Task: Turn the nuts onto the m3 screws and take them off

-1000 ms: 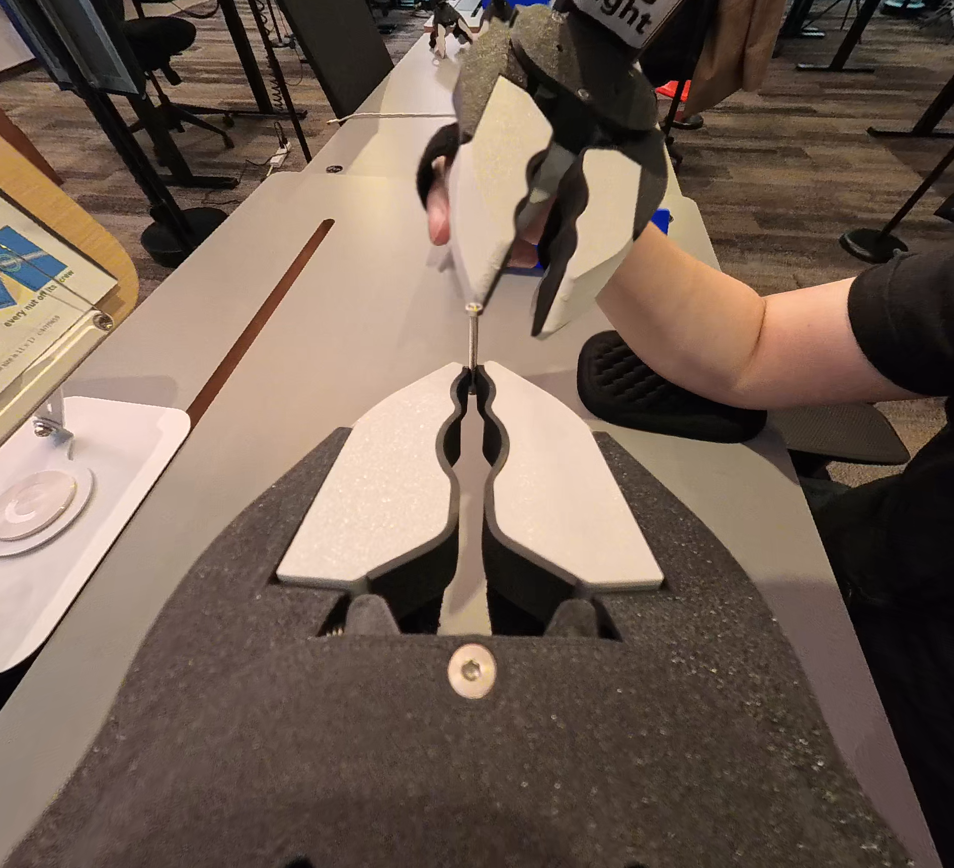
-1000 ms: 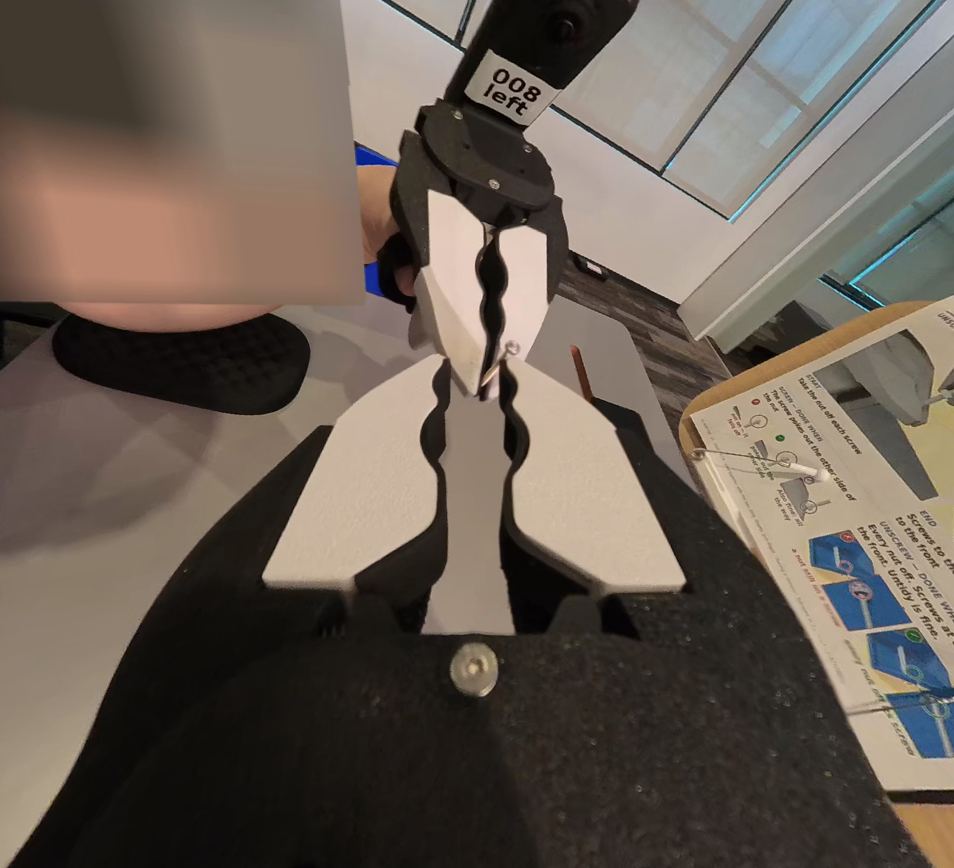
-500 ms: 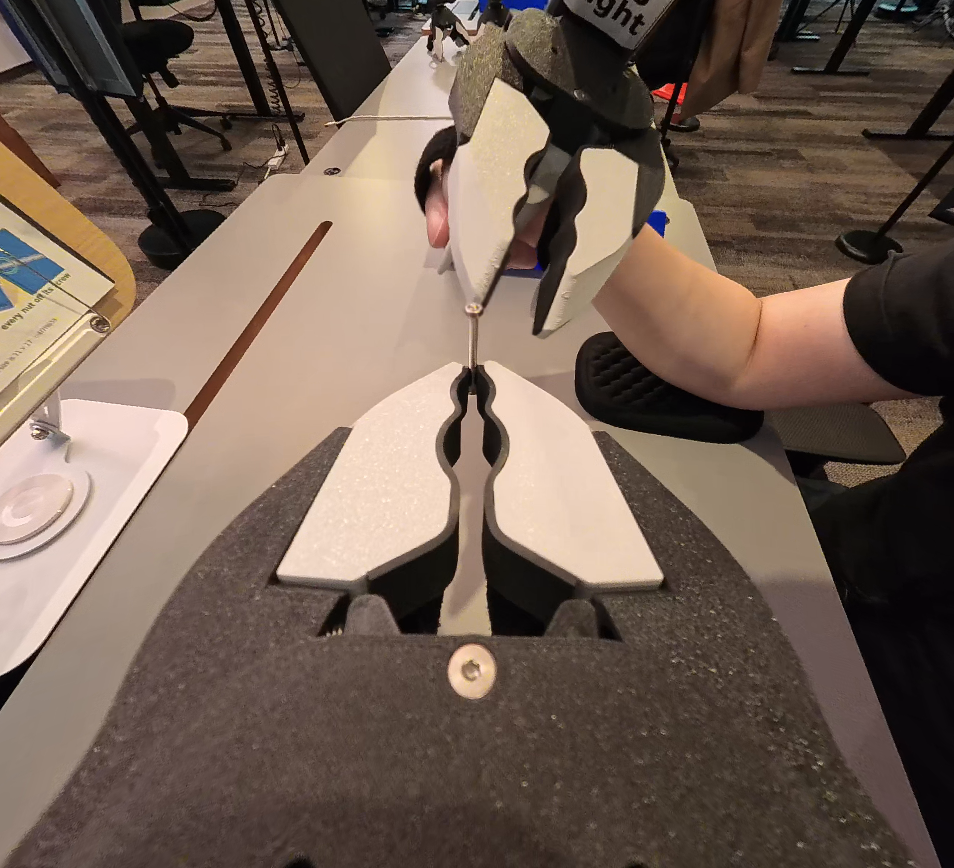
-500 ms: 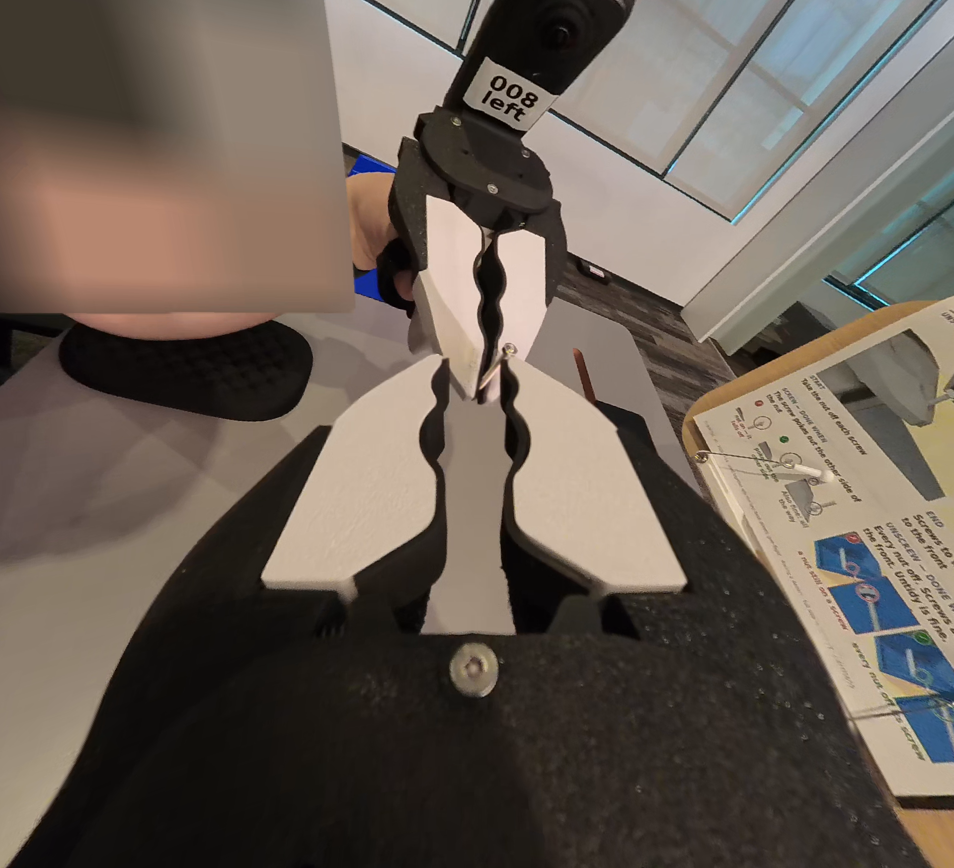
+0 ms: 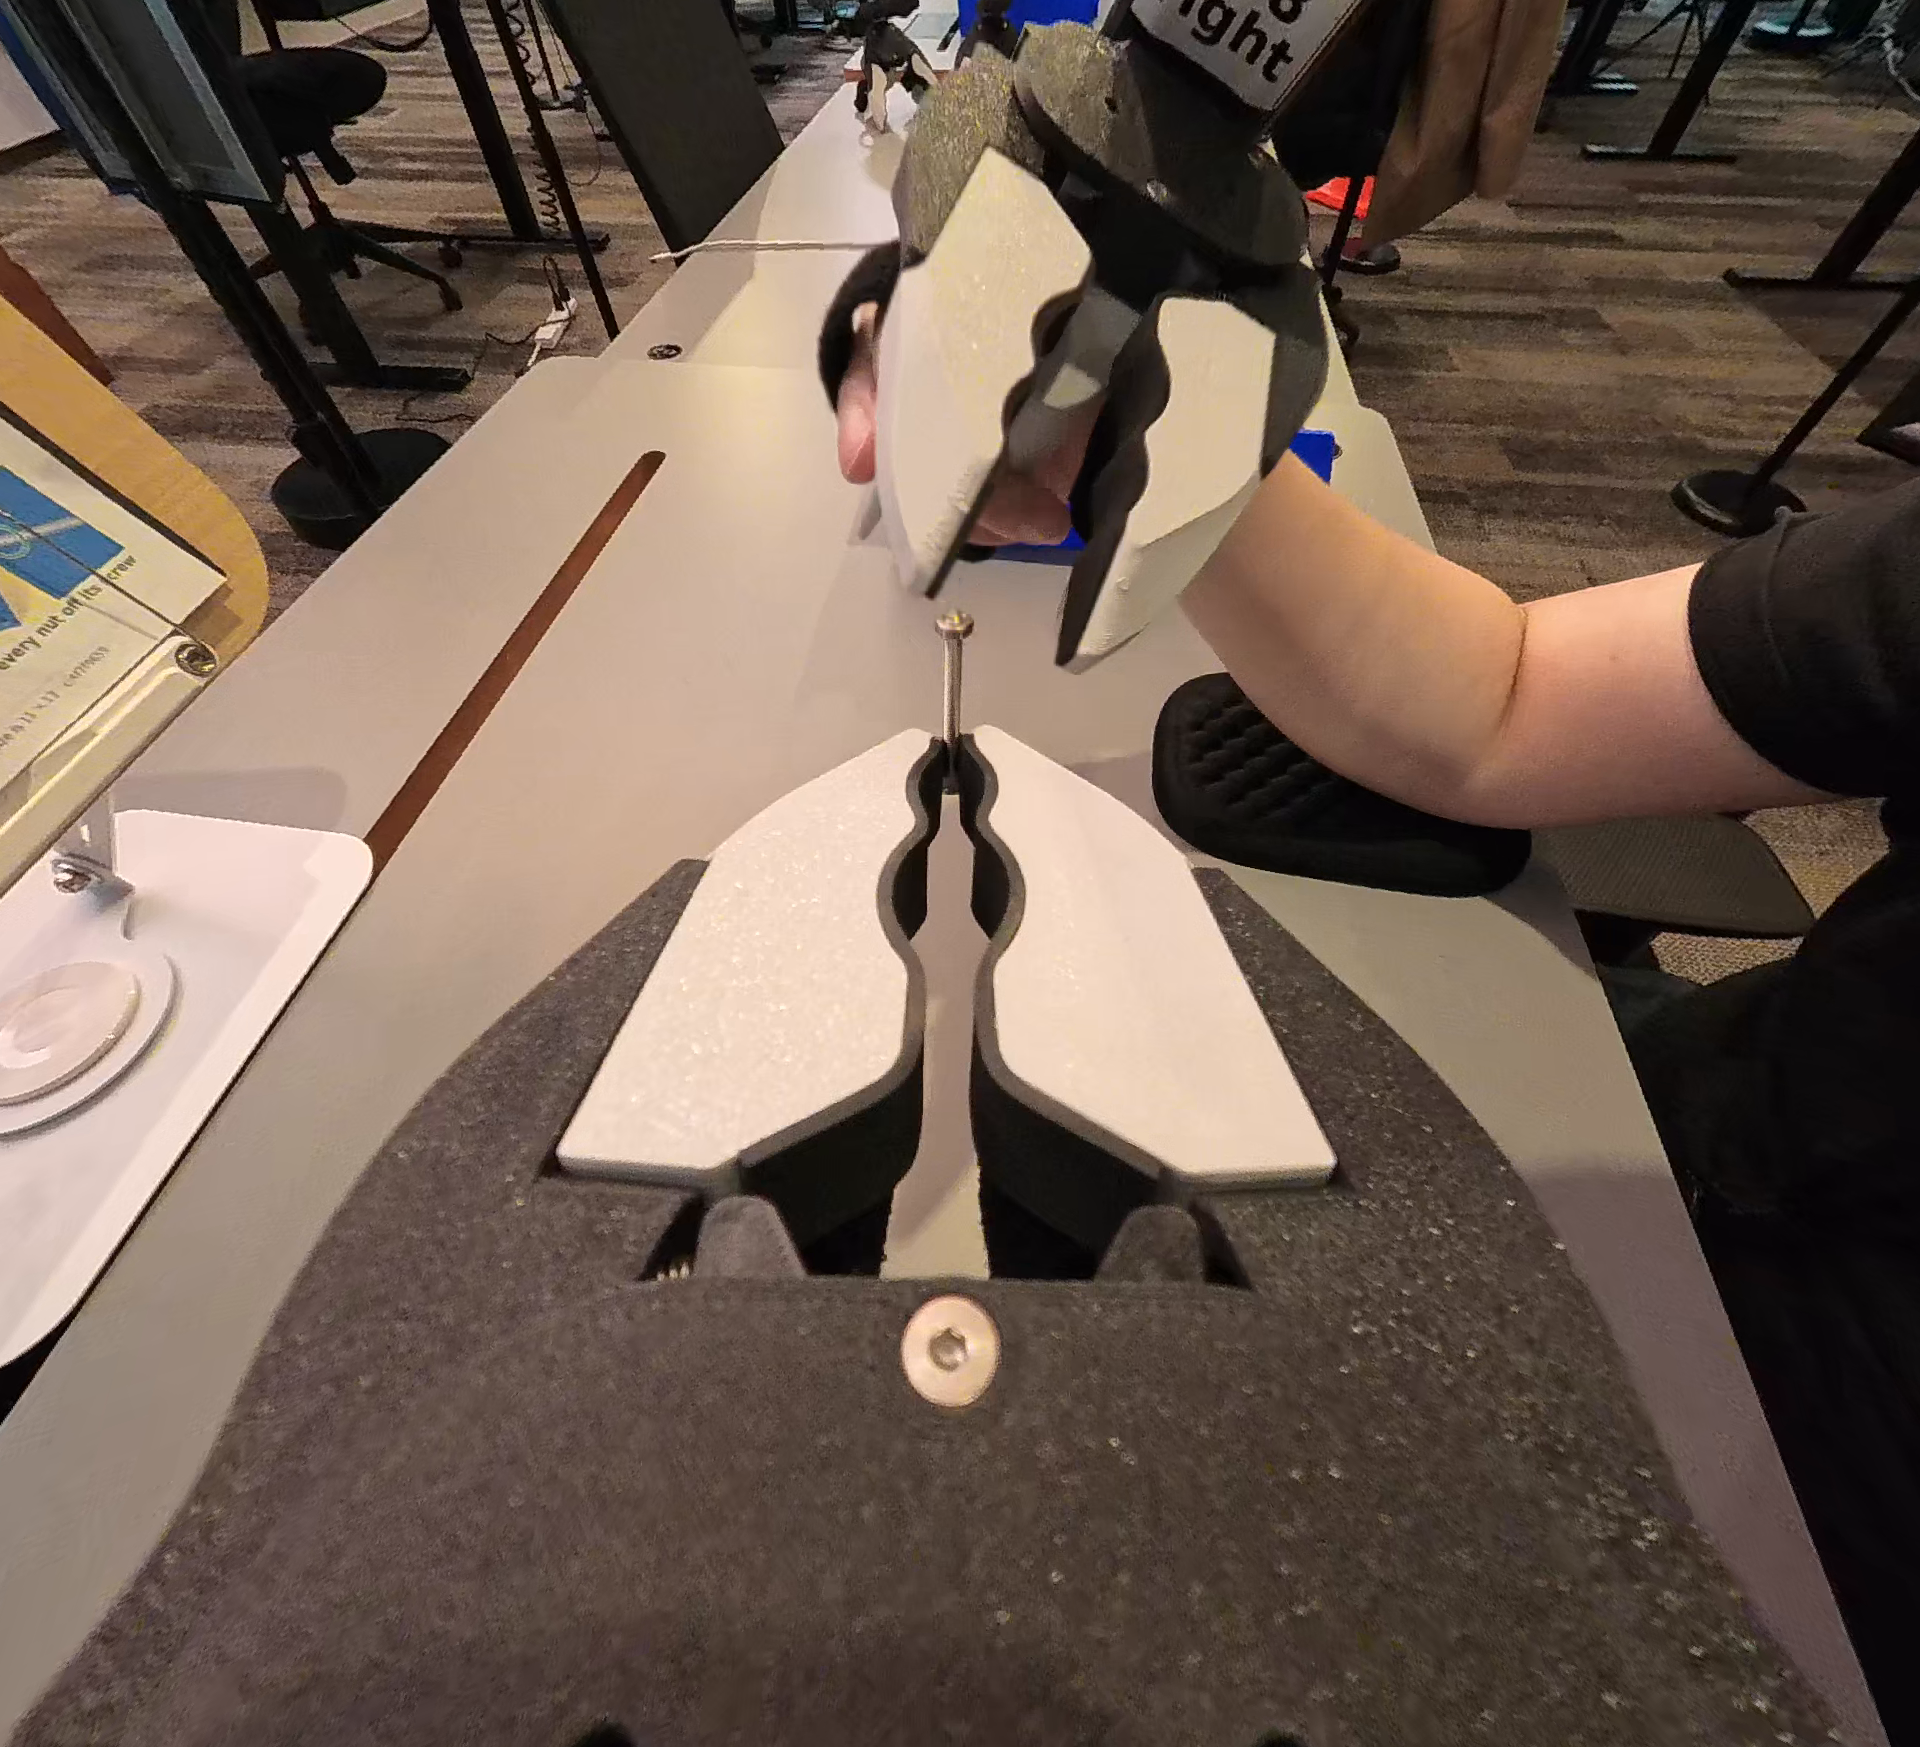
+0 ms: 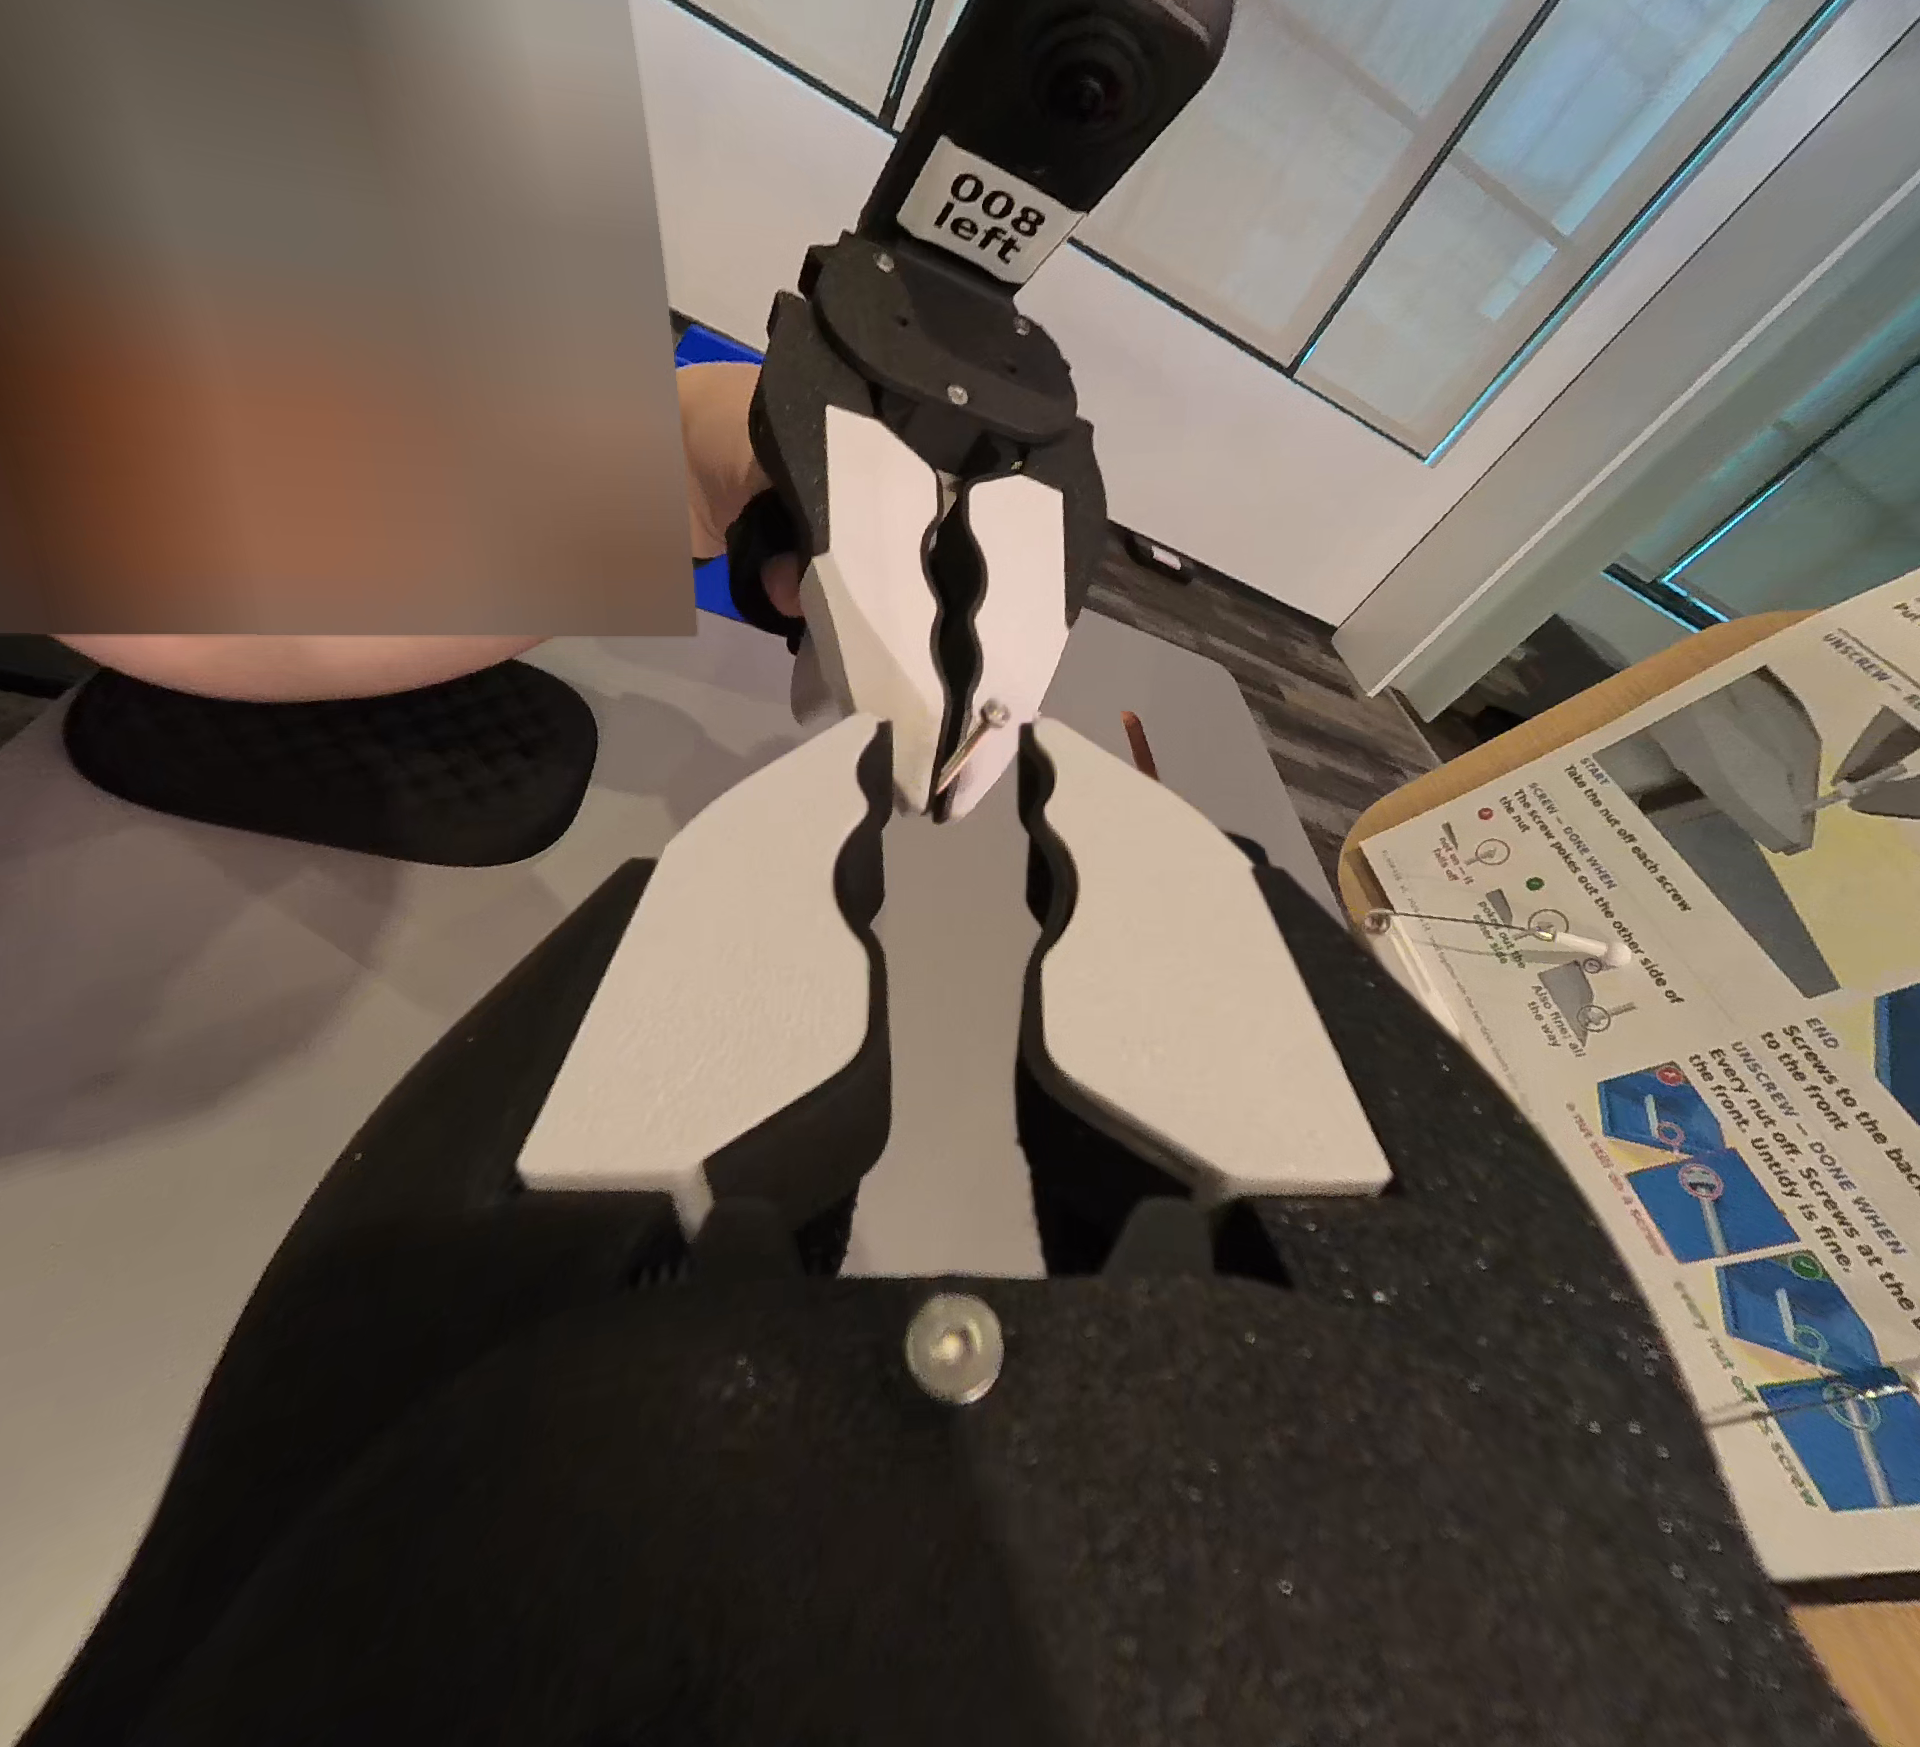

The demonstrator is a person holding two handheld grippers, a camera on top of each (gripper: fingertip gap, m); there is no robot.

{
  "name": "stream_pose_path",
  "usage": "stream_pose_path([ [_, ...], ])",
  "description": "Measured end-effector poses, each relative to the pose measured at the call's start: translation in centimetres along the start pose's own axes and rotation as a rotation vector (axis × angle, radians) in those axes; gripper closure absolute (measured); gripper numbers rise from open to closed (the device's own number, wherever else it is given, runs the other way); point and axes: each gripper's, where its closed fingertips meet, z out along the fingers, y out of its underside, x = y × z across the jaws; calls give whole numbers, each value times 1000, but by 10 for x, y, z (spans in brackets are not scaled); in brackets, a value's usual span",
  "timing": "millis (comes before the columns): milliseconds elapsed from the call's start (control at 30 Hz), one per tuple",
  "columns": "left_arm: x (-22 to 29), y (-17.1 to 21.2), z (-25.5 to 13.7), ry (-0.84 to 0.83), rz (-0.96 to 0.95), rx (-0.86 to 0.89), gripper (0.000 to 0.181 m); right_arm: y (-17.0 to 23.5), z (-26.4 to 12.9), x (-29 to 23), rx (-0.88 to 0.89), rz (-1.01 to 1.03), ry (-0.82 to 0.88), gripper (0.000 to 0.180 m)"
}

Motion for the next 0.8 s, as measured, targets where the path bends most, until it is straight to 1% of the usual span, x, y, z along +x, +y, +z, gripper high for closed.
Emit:
stream_pose_path([
  [167, -2, 1, 2, -20, 11, -8, 179, 2, 6, -3, -20, -20, -6, 151],
  [333, -2, 0, 1, -14, 7, -4, 179, 3, -1, -3, -25, -7, -13, 159],
  [467, -1, 0, 2, -14, 9, -4, 179, -2, 1, 1, 6, -4, 12, 155],
  [600, -2, 1, 2, -21, 10, -11, 179, 5, 6, -4, -37, -21, -9, 153],
  [667, -3, 0, 1, -22, 6, -3, 179, 6, 4, -4, -45, -17, -12, 157],
  [700, -4, -1, 0, -23, 1, 4, 179, 5, 2, -5, -40, -12, -25, 162],
  [800, -4, -1, 0, -21, 1, 4, 179, 1, 1, 1, -18, -9, 11, 159],
])
